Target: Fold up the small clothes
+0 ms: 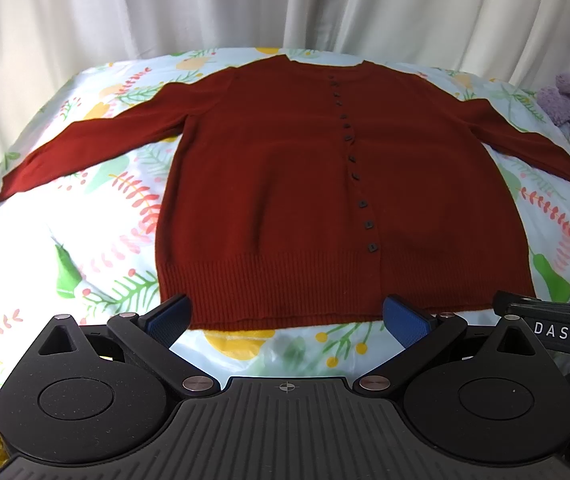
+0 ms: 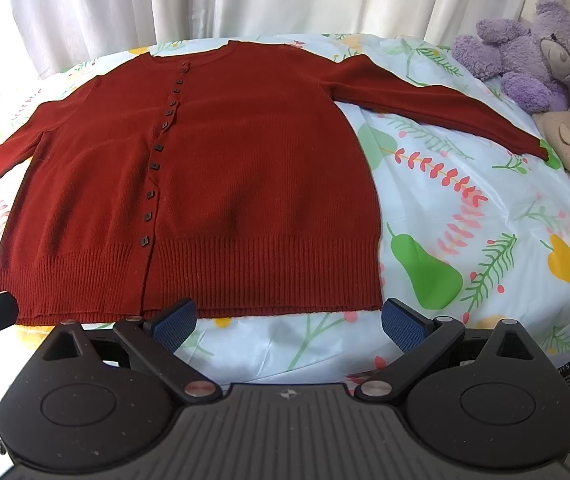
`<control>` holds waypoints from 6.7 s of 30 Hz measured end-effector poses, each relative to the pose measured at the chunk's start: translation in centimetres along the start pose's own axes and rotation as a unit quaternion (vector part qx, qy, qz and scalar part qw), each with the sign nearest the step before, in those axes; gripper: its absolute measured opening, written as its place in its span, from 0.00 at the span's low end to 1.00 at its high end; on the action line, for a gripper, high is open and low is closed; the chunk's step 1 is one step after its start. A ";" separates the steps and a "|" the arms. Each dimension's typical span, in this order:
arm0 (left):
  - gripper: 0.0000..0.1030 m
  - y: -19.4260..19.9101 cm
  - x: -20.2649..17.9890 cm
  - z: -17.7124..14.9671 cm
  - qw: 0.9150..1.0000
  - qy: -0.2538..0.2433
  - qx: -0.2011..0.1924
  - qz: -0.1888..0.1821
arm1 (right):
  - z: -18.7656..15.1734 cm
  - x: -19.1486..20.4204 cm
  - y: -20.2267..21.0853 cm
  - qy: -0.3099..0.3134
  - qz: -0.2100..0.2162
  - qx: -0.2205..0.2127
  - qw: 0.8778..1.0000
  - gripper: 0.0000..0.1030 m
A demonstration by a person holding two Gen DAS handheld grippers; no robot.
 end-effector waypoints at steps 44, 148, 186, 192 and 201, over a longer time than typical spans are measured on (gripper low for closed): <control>1.00 -0.4 0.0 0.1 1.000 -0.008 0.010 -0.004 | 0.0 0.1 -0.2 -0.002 0.005 0.009 1.000 0.96; 0.09 -24.9 -15.3 17.6 0.905 0.173 0.177 -0.347 | 12.7 -11.0 -13.0 -0.132 0.239 -0.110 0.956 0.25; 0.09 -25.5 2.0 28.2 0.967 0.165 -0.088 -0.172 | 27.3 -14.5 -24.2 -0.157 0.189 -0.109 0.963 0.45; 0.09 -23.5 3.1 30.2 0.969 0.145 -0.150 -0.134 | 28.3 -12.9 -23.0 -0.084 0.151 -0.154 0.973 0.06; 0.09 -29.0 -0.5 26.6 0.993 0.041 -0.106 -0.029 | 27.6 -15.1 -21.6 -0.118 0.123 -0.161 0.972 0.05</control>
Point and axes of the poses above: each gripper's, at about its wrist camera, not at the fingertips, and y roughly against the way its jaws point, x to its left, z to its top, the point moved 8 cm from there along -y, roughly the way its jaws point, and after that the axes turned 14 degrees about z, right-handed, at the moved point
